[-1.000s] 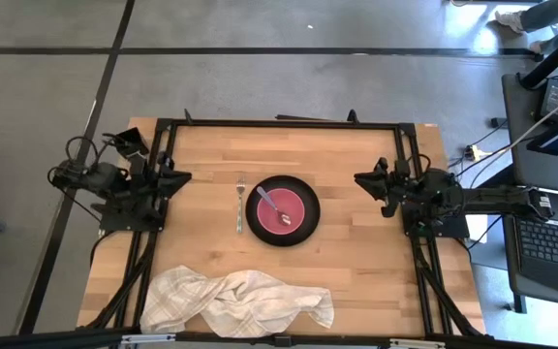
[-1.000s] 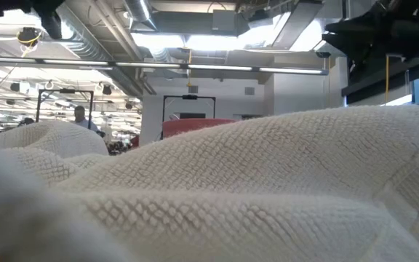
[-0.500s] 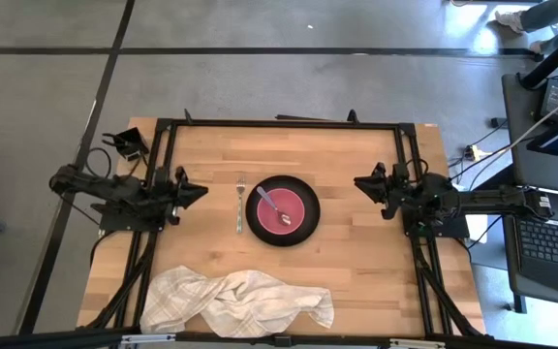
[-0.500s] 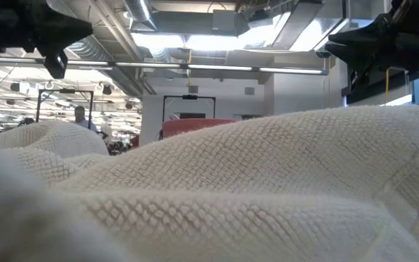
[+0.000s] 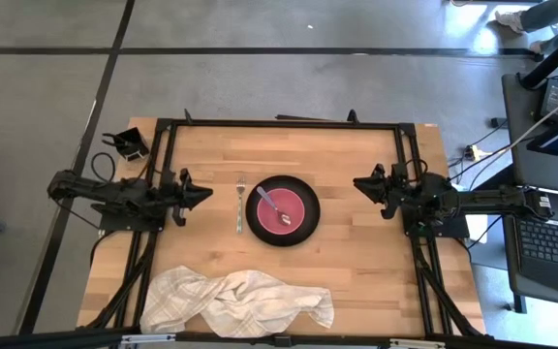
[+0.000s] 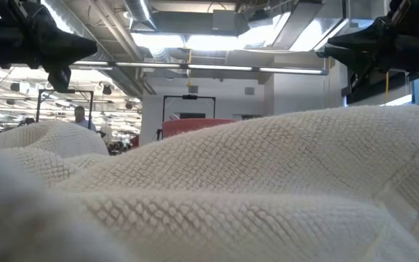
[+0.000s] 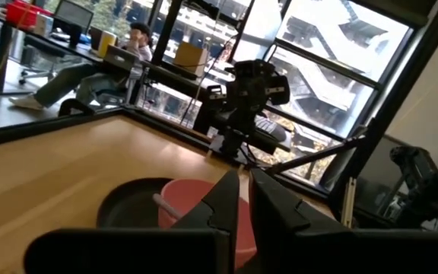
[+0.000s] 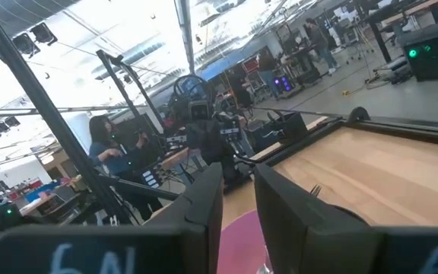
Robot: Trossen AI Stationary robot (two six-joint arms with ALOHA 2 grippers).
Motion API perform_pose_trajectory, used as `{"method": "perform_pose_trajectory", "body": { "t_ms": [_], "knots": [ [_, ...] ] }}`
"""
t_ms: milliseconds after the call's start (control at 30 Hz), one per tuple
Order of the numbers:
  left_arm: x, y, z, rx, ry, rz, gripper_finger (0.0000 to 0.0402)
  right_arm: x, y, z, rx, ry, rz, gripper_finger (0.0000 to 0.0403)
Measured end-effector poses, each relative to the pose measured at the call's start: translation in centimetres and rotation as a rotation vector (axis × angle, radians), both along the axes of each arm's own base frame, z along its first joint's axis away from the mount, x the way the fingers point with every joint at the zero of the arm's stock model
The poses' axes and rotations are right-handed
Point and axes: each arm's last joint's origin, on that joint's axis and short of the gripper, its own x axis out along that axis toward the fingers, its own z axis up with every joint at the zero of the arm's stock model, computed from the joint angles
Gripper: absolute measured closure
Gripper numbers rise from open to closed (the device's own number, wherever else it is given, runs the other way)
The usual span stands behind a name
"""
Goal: Set table place
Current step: Return to Home Position
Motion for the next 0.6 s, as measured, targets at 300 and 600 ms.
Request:
{"method": "perform_pose_trajectory", "body": {
  "t_ms": [300,600],
  "knots": [
    [0.1,0.3,-0.2,0.03,0.028,0.016,0.0374,0.1,0.0,-0.5,0.0,0.053,0.0,0.0323],
    [0.1,0.6,-0.3,0.031,0.032,0.044,0.0374,0.2,0.0,-1.2,0.009,0.124,0.013,0.0323]
  ]
}}
